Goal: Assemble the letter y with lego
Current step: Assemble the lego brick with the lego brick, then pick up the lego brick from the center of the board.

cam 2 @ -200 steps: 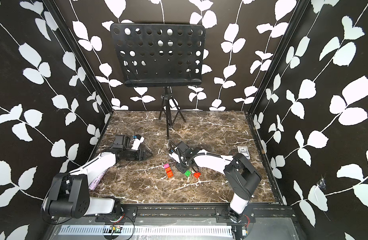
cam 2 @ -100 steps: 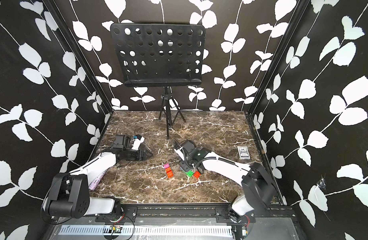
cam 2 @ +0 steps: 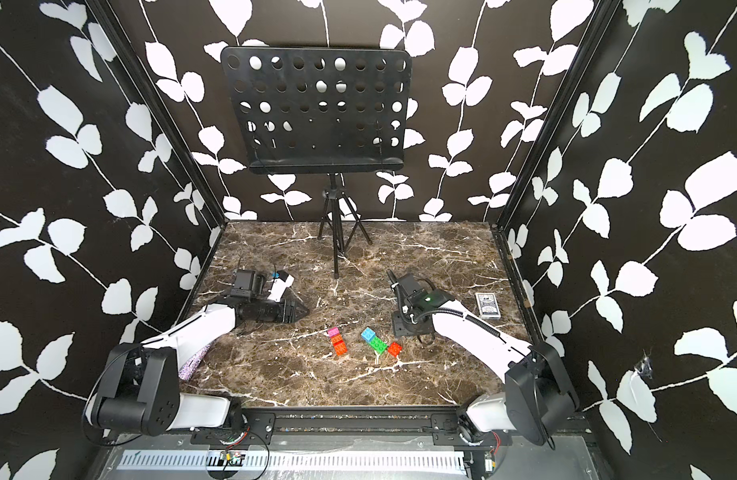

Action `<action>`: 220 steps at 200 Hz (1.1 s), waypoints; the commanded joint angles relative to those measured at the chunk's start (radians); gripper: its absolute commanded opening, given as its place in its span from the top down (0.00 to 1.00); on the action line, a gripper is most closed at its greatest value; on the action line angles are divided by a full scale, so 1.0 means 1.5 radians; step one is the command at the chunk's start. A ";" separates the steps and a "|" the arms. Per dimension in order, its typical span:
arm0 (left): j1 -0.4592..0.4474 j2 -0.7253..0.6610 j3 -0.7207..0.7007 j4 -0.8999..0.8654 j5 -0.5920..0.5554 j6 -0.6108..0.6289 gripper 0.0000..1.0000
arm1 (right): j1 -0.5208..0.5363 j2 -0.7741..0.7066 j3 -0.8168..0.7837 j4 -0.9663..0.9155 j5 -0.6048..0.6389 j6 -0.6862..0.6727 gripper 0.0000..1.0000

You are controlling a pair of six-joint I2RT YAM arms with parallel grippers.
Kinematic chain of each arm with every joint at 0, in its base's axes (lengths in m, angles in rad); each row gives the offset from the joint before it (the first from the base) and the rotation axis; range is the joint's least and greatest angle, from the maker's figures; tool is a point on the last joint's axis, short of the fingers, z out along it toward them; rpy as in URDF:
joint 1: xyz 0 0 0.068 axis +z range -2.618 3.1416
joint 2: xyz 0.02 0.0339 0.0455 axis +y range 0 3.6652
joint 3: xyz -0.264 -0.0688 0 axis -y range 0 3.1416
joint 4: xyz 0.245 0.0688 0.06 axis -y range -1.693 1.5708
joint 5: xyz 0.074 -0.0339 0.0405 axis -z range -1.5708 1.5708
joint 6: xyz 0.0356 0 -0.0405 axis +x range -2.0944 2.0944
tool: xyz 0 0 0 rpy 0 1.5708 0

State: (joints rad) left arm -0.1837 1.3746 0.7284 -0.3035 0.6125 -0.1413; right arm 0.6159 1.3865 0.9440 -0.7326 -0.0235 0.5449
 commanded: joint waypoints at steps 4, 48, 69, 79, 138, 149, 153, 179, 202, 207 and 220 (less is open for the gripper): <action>-0.006 0.002 -0.007 0.002 0.009 -0.002 0.35 | -0.003 0.037 -0.007 -0.038 -0.062 0.078 0.43; -0.006 -0.001 -0.007 0.001 0.005 0.001 0.35 | 0.001 0.092 -0.015 0.033 -0.116 0.127 0.42; -0.007 -0.002 -0.007 0.001 0.005 0.002 0.35 | 0.001 0.120 -0.001 0.027 -0.111 0.123 0.41; -0.006 -0.002 -0.007 0.001 0.004 0.002 0.35 | 0.001 0.132 0.002 0.024 -0.107 0.122 0.41; -0.006 -0.004 -0.006 -0.003 0.000 0.008 0.35 | 0.000 0.177 0.012 -0.020 -0.079 0.098 0.49; -0.007 -0.002 -0.006 -0.003 0.000 0.007 0.35 | 0.002 0.171 0.010 -0.038 -0.073 0.095 0.49; -0.006 -0.002 -0.006 -0.002 0.001 0.007 0.35 | 0.002 0.168 0.010 -0.044 -0.070 0.094 0.49; -0.006 0.002 -0.005 -0.002 0.001 0.007 0.35 | 0.010 0.148 -0.004 -0.061 -0.068 0.100 0.44; -0.006 0.004 -0.005 -0.001 0.004 0.006 0.35 | 0.022 0.148 -0.016 -0.053 -0.071 0.114 0.45; -0.006 0.004 -0.005 0.000 0.004 0.006 0.35 | 0.024 0.149 -0.017 -0.050 -0.073 0.116 0.45; -0.006 0.004 -0.005 0.000 0.004 0.005 0.35 | 0.028 0.147 -0.017 -0.045 -0.075 0.119 0.46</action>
State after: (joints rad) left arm -0.1894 1.3800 0.7284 -0.3038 0.6113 -0.1413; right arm 0.6430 1.6253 0.9340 -0.7719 -0.1463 0.6930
